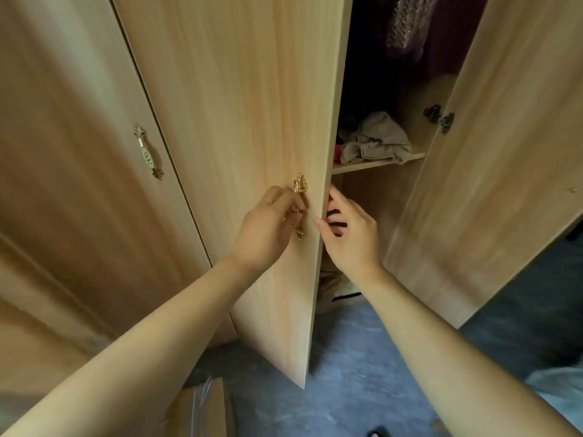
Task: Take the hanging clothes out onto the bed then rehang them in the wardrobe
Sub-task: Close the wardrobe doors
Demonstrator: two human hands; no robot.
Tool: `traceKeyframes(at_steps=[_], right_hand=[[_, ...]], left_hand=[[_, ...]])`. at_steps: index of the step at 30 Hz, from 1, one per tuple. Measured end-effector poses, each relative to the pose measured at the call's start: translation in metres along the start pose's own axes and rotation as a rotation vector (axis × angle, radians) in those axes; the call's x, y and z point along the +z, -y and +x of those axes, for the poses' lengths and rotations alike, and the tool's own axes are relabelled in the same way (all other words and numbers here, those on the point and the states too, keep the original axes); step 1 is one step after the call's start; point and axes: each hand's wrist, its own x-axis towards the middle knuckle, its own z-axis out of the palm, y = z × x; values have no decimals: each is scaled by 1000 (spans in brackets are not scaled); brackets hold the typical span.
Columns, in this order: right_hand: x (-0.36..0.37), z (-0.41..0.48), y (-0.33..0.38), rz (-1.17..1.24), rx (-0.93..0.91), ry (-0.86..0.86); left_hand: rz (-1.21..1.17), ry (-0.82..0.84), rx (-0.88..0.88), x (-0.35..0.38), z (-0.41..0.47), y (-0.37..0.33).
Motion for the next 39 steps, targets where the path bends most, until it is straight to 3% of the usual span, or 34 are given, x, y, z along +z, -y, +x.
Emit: traceKeyframes(at_steps=[9, 14, 23, 39], right_hand=[[-16, 107, -97, 77, -75, 56], [-5, 161, -143, 105, -192, 70], [19, 224, -187, 130, -281, 97], [49, 279, -206, 38, -193, 80]], left_hand=[[-124, -154, -270, 83, 99, 0], [-66, -219, -344, 115, 144, 14], [-6, -307, -344, 143, 195, 39], [17, -263, -366, 151, 252, 76]])
